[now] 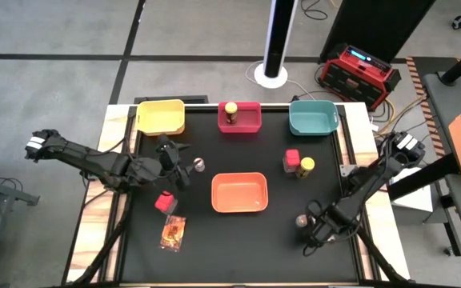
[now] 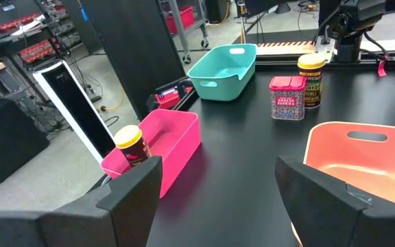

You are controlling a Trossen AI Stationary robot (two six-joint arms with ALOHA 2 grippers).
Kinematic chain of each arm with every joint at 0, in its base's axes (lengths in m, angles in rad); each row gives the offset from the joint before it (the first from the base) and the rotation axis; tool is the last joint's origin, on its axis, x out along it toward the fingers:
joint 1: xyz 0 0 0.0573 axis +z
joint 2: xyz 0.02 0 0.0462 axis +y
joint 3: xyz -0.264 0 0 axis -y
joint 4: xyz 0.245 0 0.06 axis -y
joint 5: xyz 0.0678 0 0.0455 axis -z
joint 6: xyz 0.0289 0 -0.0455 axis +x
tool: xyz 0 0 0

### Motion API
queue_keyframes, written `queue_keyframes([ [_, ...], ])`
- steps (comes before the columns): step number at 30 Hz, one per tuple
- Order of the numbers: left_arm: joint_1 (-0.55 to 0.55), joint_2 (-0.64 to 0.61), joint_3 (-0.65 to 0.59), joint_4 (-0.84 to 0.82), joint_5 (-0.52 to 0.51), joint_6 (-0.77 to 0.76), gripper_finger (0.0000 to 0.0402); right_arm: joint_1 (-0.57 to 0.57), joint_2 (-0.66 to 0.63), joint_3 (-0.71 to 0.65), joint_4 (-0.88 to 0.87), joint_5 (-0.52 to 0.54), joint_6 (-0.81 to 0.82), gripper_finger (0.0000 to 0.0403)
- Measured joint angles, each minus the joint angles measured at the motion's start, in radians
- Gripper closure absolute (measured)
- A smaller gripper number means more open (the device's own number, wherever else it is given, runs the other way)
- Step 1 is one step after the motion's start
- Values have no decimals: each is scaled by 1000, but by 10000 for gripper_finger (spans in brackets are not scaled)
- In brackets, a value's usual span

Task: Sort spices by type
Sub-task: Put the right brown seasoning bag into the green bin

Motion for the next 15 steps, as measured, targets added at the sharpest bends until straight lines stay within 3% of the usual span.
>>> queue_keyframes([
  [15,0,0,0,0,1,1,135,-1,54,-24,57,-17,-8,78],
])
